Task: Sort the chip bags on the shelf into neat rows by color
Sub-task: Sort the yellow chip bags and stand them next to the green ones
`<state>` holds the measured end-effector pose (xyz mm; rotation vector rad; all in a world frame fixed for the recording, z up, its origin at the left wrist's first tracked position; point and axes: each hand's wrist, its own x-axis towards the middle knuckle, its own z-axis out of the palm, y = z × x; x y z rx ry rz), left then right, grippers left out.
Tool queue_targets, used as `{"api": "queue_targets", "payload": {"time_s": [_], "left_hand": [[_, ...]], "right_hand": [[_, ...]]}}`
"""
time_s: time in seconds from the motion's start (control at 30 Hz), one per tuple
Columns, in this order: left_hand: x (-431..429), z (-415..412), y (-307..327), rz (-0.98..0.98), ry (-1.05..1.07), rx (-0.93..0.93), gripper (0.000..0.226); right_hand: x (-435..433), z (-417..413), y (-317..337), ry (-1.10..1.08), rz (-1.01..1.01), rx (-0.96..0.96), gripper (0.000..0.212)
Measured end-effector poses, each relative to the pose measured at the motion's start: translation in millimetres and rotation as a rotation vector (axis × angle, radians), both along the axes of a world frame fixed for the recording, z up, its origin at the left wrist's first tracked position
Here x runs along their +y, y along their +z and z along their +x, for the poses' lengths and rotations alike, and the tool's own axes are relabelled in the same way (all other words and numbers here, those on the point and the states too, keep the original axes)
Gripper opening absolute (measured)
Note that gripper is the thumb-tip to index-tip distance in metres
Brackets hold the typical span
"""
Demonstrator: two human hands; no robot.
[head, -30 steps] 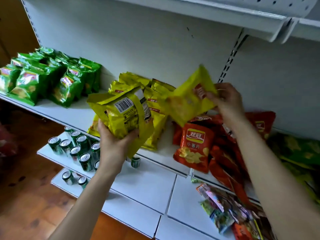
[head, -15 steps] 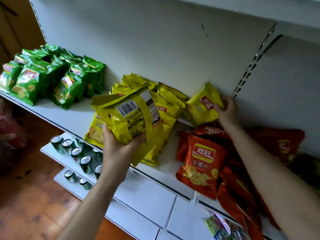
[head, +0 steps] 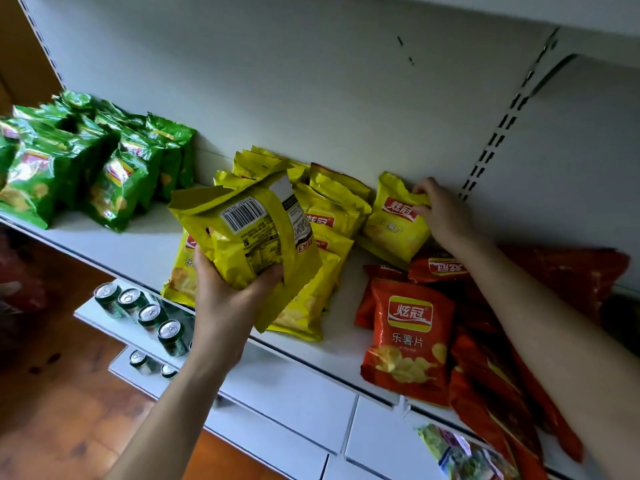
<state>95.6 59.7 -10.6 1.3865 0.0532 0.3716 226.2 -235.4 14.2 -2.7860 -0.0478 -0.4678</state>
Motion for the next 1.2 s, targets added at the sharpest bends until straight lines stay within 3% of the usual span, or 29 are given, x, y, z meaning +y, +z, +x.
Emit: {"api": "queue_targets", "payload": {"time_s": [0.13, 0.3, 0.43, 0.53, 0.77, 0.87, 0.93, 1.1, 1.2], "left_hand": [[5.2, 1.6, 2.5, -0.002, -0.016, -0.005, 0.097], [7.7, 6.1, 3.1, 0.028, -0.041, 0.005, 0.1], [7.5, 10.2, 3.0, 0.022, -0.059, 0.002, 0.089], [5.8, 11.6, 5.5, -0.007, -0.083, 0.004, 0.089], [12.1, 15.4, 5.1, 0.01, -0.101, -0.004, 0.094], [14.2, 15.0, 4.1, 0.016, -0.089, 0.005, 0.095], [13.9, 15.0, 3.6, 0.018, -0.082, 0.008, 0.091], [9.1, 18.3, 5.5, -0.001, -0.095, 0.003, 0.087], [6.1, 19.7, 5.7, -0.022, -0.111, 0.002, 0.095]], "right_hand": [[12.3, 6.0, -2.5, -0.057, -0.071, -0.027, 0.038], [8.6, -1.3, 3.1, -0.032, 0.083, -0.051, 0.047], [9.2, -20.0, 4.4, -0.065, -0.072, -0.218, 0.038], [21.6, -31.0, -9.9, 0.044, -0.171, -0.099, 0.027], [22.5, -8.4, -38.7, 0.23, -0.69, 0.177, 0.031], [12.6, 0.0, -40.8, 0.269, -0.798, 0.252, 0.031], [9.9, 1.6, -41.2, 0.28, -0.696, 0.273, 0.032], [24.9, -15.4, -17.3, 0.168, 0.135, 0.222, 0.029], [39.8, -32.5, -18.4, 0.157, 0.054, 0.502, 0.045]]}}
